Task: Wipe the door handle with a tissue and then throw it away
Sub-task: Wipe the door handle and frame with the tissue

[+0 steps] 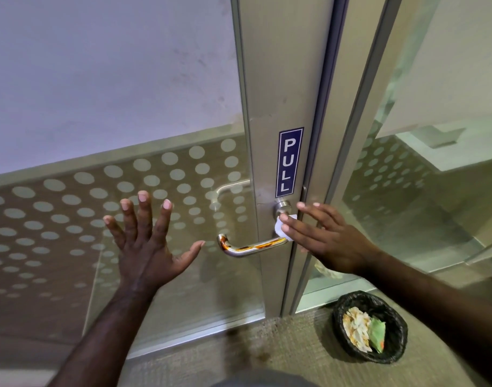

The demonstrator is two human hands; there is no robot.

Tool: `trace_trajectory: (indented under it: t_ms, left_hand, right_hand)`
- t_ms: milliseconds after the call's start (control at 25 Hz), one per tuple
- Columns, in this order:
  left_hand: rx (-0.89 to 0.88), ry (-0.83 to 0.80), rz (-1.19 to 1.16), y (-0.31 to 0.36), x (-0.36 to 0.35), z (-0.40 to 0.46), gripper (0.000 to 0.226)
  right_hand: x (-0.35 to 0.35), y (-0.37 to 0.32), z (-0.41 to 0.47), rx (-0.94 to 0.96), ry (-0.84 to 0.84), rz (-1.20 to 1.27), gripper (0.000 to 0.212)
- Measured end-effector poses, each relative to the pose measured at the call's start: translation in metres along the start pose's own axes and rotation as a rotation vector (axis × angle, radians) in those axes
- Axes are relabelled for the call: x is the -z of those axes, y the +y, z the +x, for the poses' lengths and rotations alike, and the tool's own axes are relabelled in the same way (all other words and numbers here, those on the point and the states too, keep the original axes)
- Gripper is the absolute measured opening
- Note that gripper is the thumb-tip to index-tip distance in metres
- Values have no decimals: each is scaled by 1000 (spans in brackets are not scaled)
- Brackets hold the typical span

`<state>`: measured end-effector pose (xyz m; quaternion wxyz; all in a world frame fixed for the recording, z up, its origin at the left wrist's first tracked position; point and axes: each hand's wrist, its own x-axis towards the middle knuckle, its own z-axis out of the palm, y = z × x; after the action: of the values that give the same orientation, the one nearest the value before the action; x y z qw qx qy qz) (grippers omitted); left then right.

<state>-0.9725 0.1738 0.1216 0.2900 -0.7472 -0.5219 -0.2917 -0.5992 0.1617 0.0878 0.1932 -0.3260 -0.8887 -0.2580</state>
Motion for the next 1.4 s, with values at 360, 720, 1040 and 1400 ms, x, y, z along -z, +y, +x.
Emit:
trace_trajectory:
  t_ms: [360,720,1040,1400]
  left_hand:
    - [16,-29,8,1,0,0,111]
    - [14,-32,10,1,-3,-3,109]
    - [8,-27,12,-2,-6,-6,112]
    - [10,-8,-4,-3,-12,-8,111]
  right_hand:
    - [-4,-7,15,-62,134,121,44]
    - [-22,-14,6,-217,237,149,58]
    - [-20,-48,6,-379,151,290,59]
    - [-8,-127,37,-420,185,45,44]
